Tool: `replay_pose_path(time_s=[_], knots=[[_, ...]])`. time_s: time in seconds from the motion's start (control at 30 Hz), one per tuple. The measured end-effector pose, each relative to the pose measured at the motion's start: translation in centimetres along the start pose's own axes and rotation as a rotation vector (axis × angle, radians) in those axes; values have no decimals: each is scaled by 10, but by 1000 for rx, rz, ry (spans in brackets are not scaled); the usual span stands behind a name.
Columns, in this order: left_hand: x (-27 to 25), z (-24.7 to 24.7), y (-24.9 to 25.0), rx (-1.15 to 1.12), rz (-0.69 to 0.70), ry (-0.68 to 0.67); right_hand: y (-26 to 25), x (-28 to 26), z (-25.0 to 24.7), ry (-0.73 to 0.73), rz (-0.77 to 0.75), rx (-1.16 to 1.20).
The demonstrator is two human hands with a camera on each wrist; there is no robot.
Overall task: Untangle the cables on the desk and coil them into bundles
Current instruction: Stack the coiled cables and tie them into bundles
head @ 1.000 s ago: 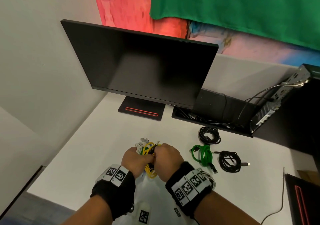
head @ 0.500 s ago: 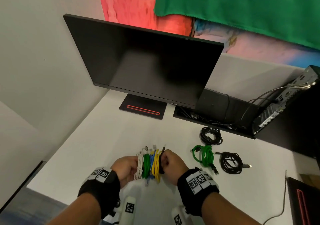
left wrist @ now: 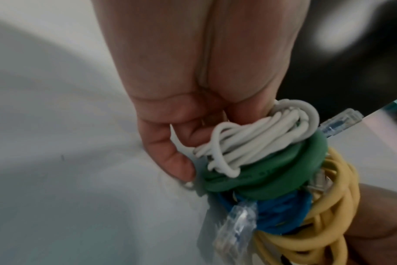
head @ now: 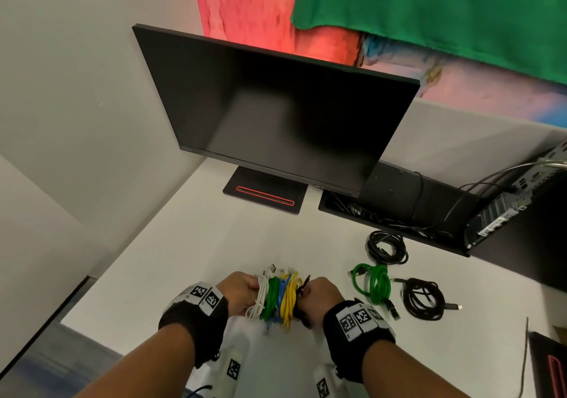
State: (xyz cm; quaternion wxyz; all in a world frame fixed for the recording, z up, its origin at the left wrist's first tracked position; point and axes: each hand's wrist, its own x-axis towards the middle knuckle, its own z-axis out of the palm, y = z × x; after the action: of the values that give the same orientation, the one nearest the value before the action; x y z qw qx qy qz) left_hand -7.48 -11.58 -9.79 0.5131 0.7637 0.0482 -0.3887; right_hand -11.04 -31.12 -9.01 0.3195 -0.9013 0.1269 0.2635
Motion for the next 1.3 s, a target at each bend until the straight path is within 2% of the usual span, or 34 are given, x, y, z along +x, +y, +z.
replay_pose_path(time_s=[0.4,0.57,0.67,0.83,0.93,1.1,1.2,1.3], knots=[[5,-3,2,93,59,-4,-4,0,-14,-188,-52,56],[3,-1,-1,259,202,39,-14,1,-15,-154,-39,-330],[-2,-1,0,370,221,55,-14,-2,-15,-188,-81,-384],[-5,-8,2,420,200,147,-12,-7,-31,-293,-79,117],[-5,-8,3,347,183,182,-6,-10,-40,-310,-111,313],[-8,-17,4,351,222,222,8,-21,-42,-497,-122,781],[-10,-21,3,325,218,235,14,-27,-44,-566,-91,896],[-9,-18,3,335,226,266,10,-28,-46,-617,-103,799]])
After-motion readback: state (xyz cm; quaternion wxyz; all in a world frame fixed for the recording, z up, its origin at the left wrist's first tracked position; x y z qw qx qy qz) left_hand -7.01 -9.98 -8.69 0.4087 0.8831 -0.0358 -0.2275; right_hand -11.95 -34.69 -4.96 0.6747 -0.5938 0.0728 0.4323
